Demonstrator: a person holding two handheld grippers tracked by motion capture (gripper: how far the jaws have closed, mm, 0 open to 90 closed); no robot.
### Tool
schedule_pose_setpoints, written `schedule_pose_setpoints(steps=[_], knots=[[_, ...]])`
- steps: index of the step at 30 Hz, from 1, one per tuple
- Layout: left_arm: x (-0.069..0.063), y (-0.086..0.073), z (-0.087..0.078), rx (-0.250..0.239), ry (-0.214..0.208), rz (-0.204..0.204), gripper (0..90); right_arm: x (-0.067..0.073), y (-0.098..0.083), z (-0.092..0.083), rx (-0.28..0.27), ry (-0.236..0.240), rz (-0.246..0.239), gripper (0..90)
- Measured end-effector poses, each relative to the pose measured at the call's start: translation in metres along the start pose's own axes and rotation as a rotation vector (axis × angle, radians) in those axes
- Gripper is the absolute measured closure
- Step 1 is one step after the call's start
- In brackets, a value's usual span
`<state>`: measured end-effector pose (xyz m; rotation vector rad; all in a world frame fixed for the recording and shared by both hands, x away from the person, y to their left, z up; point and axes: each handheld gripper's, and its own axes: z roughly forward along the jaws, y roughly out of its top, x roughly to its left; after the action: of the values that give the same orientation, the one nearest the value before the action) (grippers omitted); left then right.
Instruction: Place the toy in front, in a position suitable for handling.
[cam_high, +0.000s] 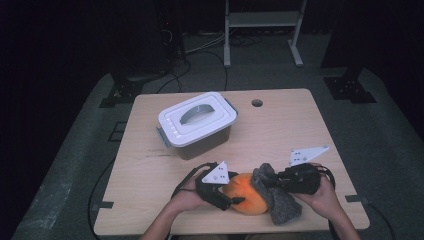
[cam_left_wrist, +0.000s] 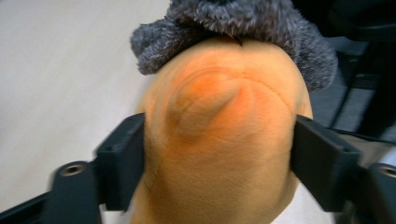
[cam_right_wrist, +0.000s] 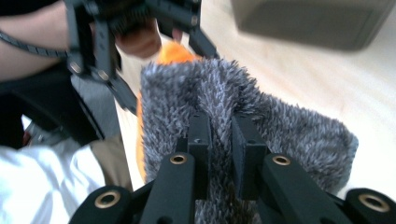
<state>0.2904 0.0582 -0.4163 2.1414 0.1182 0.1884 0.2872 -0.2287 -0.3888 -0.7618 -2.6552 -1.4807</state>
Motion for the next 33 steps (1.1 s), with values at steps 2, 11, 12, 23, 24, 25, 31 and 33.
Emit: schedule_pose_setpoints(steps=[2,11,12,23,24,25,31,33], knots=[[-0.004,0.004,-0.003,-0.028,0.055,0.054,30.4,0.005,0.006,-0.004,-0.044,-0.004,-0.016,79.4],[-0.002,0.0,-0.005,-0.004,0.058,0.059,29.4,0.001,0.0,0.013,-0.001,0.028,-0.01,78.7],[-0.001,0.0,-0.006,-0.005,0.057,0.054,29.6,-0.003,-0.003,0.012,0.0,0.033,0.008,78.7],[-0.001,0.014,-0.013,-0.016,0.05,0.011,29.0,0.009,0.009,0.0,-0.107,0.02,-0.004,78.1],[0.0,0.013,-0.012,-0.016,0.051,0.005,28.5,0.011,0.01,0.002,-0.098,0.015,-0.015,78.1],[0.0,0.012,-0.012,-0.011,0.049,0.001,27.1,0.013,0.009,0.008,-0.06,-0.006,-0.03,78.1],[0.008,0.004,-0.008,-0.02,0.028,-0.057,9.6,0.002,-0.004,0.017,-0.021,0.01,0.006,78.5],[0.01,0.001,-0.007,-0.03,0.017,-0.076,7.0,0.0,-0.006,0.016,-0.025,0.009,0.015,78.5]])
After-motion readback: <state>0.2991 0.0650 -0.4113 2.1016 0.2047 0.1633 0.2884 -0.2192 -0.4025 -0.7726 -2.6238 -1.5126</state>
